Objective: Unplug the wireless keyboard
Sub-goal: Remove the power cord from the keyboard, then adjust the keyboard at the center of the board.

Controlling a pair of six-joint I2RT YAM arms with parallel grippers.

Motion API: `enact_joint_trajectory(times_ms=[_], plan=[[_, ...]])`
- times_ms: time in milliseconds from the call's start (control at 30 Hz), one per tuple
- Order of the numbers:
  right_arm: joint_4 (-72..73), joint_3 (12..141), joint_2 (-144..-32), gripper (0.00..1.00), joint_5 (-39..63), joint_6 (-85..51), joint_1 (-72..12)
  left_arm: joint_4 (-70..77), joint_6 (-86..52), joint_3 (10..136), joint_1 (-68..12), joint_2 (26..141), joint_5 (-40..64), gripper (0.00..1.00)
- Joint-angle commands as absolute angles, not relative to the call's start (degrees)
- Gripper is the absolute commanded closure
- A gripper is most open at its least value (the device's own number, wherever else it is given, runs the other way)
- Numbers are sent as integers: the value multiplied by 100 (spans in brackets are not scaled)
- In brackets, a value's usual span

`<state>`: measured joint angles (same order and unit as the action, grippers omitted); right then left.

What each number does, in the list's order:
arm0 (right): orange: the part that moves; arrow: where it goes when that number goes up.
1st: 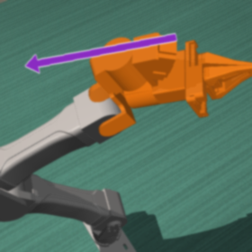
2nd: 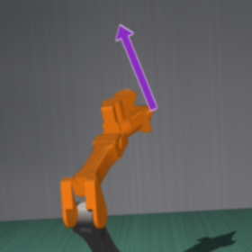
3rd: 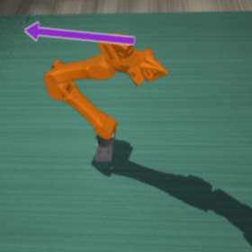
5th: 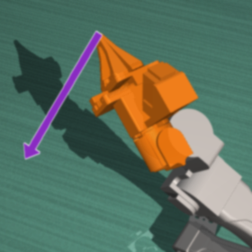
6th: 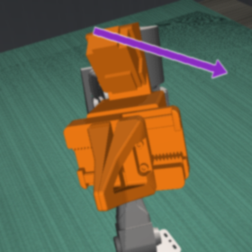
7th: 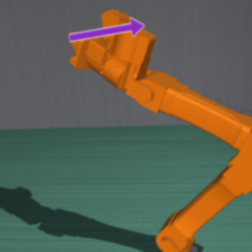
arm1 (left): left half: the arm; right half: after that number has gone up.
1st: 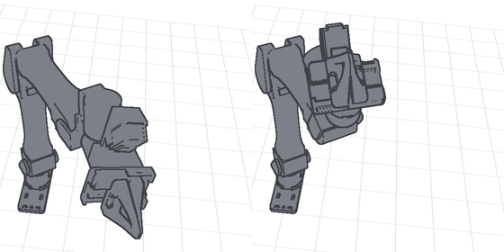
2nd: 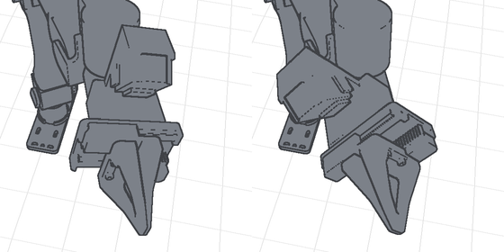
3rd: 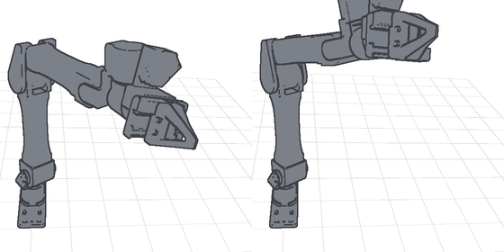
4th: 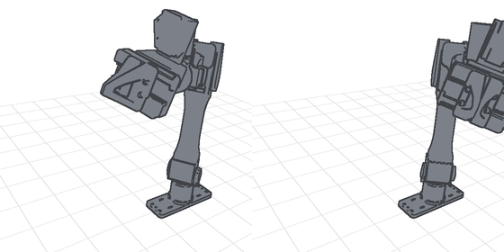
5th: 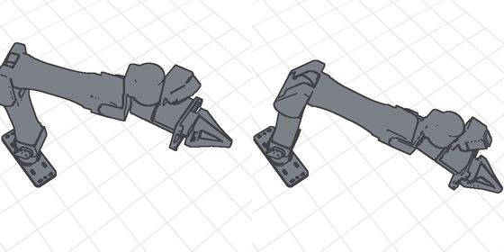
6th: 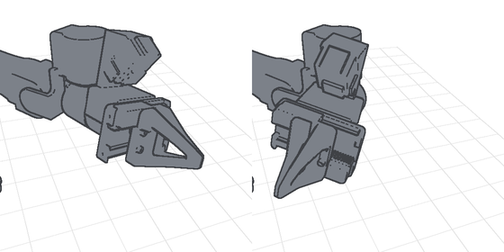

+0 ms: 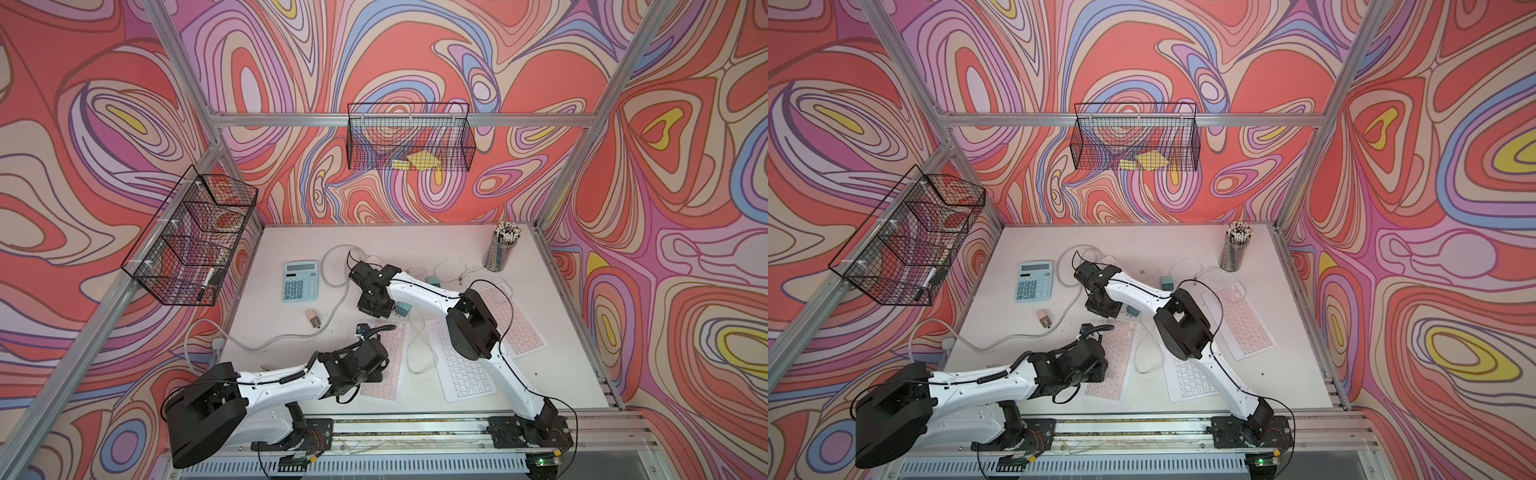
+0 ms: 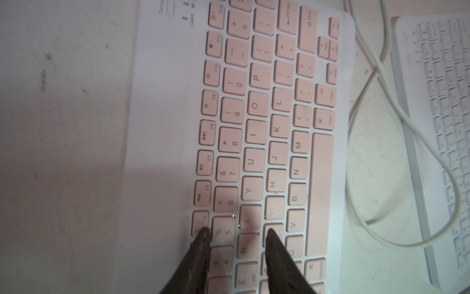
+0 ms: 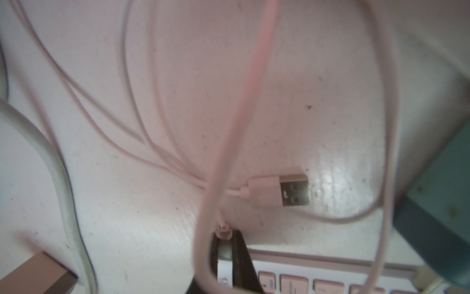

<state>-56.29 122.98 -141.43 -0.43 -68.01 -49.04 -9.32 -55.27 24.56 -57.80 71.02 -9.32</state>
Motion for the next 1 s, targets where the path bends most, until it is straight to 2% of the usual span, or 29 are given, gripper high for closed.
enact_joint_trajectory(times_ms=[0,167,267,367,433,567,967], plan=[[-5813,11998,-14663,100,-674,-6977,-4716,-2291,-6009,1552,-5975,7702,441,62],[-5377,12061,-14573,100,-1318,-5851,-4931,-2621,-6036,1573,-5985,7552,432,62],[-5163,12100,-14580,100,-1306,-5509,-4963,-2671,-6055,1547,-5985,7471,445,62],[-5217,12139,-14588,100,-1339,-5692,-4963,-2716,-6069,1570,-5985,7526,478,62],[-5429,12100,-14607,100,-1283,-6306,-4905,-2707,-6077,1573,-5998,7592,541,62],[-4833,11351,-14439,100,-238,-7430,-4684,-2766,-6100,1599,-6036,7646,575,62],[-4831,12058,-14713,99,-623,-5919,-4880,-3109,-6145,1707,-6059,7538,431,61]])
